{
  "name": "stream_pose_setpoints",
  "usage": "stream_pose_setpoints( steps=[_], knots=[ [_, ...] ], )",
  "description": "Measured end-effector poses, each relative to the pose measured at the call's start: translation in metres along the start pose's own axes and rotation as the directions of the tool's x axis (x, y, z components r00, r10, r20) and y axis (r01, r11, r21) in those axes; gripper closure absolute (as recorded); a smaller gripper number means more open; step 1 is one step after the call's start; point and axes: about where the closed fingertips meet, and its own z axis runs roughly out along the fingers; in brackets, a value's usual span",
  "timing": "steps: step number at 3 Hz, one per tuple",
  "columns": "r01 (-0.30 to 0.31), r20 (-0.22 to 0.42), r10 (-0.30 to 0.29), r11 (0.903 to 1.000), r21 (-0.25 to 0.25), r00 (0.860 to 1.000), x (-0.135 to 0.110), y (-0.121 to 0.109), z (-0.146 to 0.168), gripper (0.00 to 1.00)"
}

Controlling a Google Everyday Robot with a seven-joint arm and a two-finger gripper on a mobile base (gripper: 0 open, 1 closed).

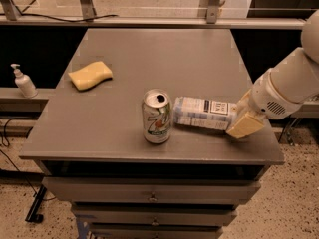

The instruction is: Move blue plastic bottle near 7up can

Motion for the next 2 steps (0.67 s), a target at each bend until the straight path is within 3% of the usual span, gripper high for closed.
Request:
stream_pose_setpoints(
  steps=[2],
  knots=[
    [0.103, -0.030, -0.106, 0.9922, -0.070, 0.994, 0.0031, 0.0254, -0.0066, 1.00]
  ],
)
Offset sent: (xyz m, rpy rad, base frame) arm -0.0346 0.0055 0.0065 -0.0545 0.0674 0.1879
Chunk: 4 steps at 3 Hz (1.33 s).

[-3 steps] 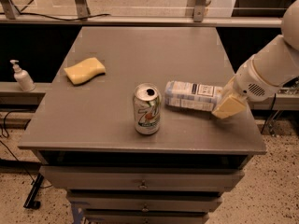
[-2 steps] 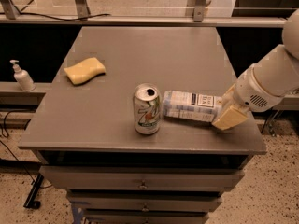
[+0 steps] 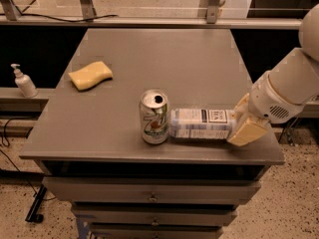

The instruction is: Move blue plastic bottle near 7up can

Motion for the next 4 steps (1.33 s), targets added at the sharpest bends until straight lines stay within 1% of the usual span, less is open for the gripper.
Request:
stream_pose_setpoints(
  steps=[1, 2, 4],
  knots=[
    [0.046, -0.032, -0.047, 0.9985, -0.031, 0.998, -0.0005, 0.0013, -0.0015, 0.82],
    [0.077, -0.054, -0.079, 0.9958, -0.051, 0.995, -0.0018, -0.0004, -0.0019, 0.59],
    [0.101, -0.075, -0.106, 0.9929, -0.062, 0.992, -0.0018, -0.0051, -0.0041, 0.13]
  ],
)
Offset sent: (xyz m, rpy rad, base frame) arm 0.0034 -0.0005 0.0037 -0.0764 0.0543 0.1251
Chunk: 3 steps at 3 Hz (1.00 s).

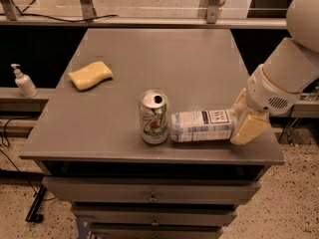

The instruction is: Move blue plastic bottle near 7up can

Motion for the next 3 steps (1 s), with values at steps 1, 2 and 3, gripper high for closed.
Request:
stream_pose_setpoints(
  steps=[1, 2, 3],
  knots=[
    [0.003, -0.002, -0.003, 1.0000, 0.002, 1.000, -0.001, -0.001, -0.001, 0.00],
    [0.003, 0.011, -0.003, 0.9996, 0.029, 1.000, -0.004, -0.005, -0.009, 0.00],
    [-0.061, 0.094, 0.044, 0.9802, 0.188, 0.995, 0.001, -0.017, -0.060, 0.00]
  ],
)
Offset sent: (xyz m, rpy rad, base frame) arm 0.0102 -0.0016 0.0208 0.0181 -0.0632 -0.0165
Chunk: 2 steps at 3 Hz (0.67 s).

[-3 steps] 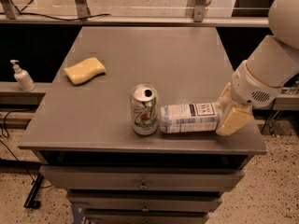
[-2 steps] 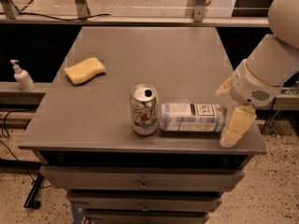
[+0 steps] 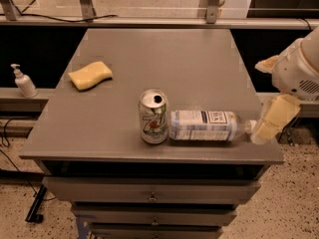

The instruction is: Move blue plastic bottle near 7up can

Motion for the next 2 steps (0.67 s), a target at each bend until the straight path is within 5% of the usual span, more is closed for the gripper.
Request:
stream_pose_setpoints(
  steps=[1, 2],
  knots=[
    [-0.083, 0.114, 0.056, 0.9647, 0.250, 0.992, -0.002, -0.027, -0.073, 0.00],
    [-0.191, 0.234, 0.096, 0.8845, 0.426, 0.967, -0.012, -0.053, -0.125, 0.00]
  ],
)
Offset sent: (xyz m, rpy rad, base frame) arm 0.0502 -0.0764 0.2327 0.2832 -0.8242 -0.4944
